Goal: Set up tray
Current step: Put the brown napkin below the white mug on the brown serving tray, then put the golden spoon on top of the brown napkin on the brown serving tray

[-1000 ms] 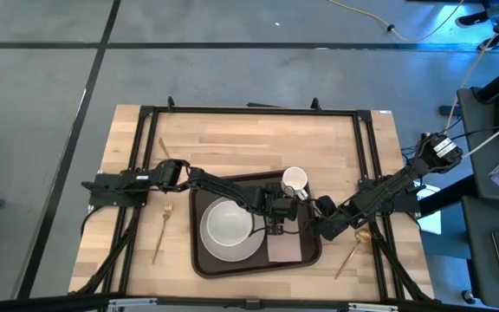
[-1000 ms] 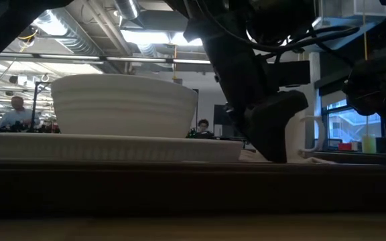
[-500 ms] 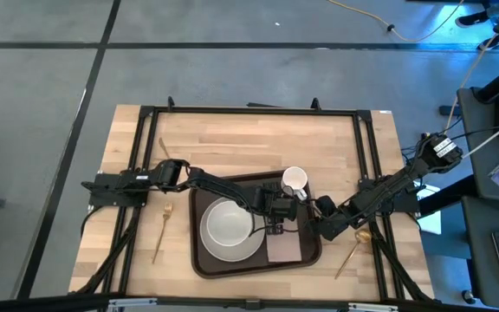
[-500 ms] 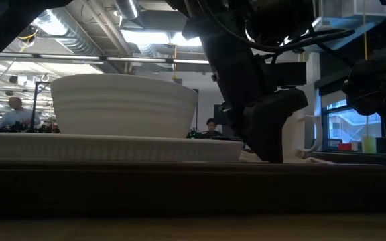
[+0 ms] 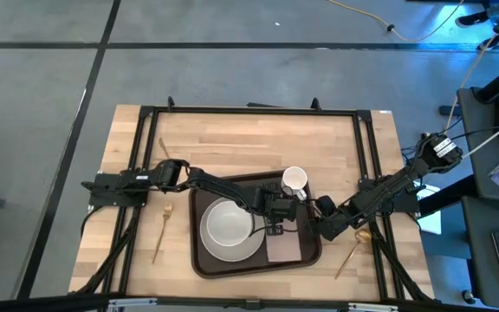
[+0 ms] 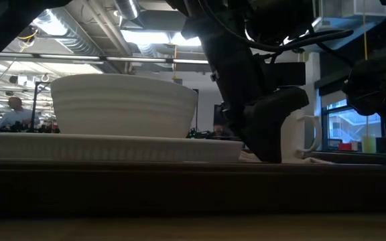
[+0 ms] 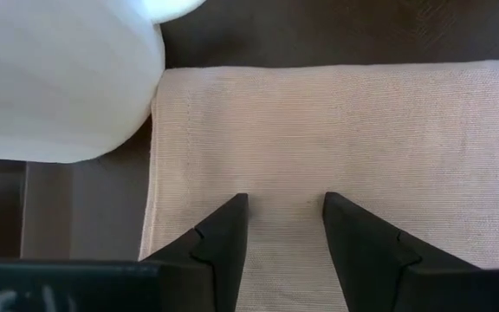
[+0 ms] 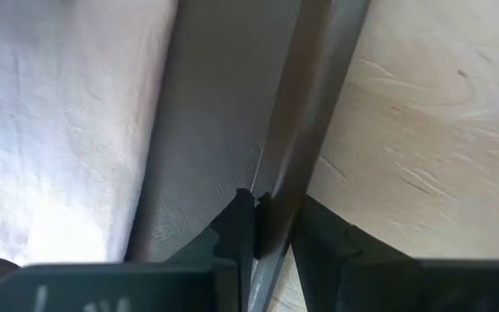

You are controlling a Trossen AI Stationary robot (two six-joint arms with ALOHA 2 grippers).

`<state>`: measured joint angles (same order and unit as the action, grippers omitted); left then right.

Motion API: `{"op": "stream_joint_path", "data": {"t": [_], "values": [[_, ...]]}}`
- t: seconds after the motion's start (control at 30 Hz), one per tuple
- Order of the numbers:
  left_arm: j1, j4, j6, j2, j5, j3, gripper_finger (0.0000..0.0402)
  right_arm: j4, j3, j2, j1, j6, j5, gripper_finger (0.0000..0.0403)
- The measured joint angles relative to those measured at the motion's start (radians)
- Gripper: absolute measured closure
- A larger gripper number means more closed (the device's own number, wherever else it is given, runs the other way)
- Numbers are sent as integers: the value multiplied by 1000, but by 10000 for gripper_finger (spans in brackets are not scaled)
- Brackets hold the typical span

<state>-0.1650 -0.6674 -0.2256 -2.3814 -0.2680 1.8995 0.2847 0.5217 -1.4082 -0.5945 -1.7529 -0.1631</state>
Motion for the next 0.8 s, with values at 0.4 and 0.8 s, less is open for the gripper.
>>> {"op": "stream_joint_path", "data": {"t": [0.4,0.8], "values": [[8,1,23,47,7,-6,213,-10,-2,0,0,3,-2,322],[16,13,30,214,4,-3,200,-22,-2,18,0,10,-6,278]]}}
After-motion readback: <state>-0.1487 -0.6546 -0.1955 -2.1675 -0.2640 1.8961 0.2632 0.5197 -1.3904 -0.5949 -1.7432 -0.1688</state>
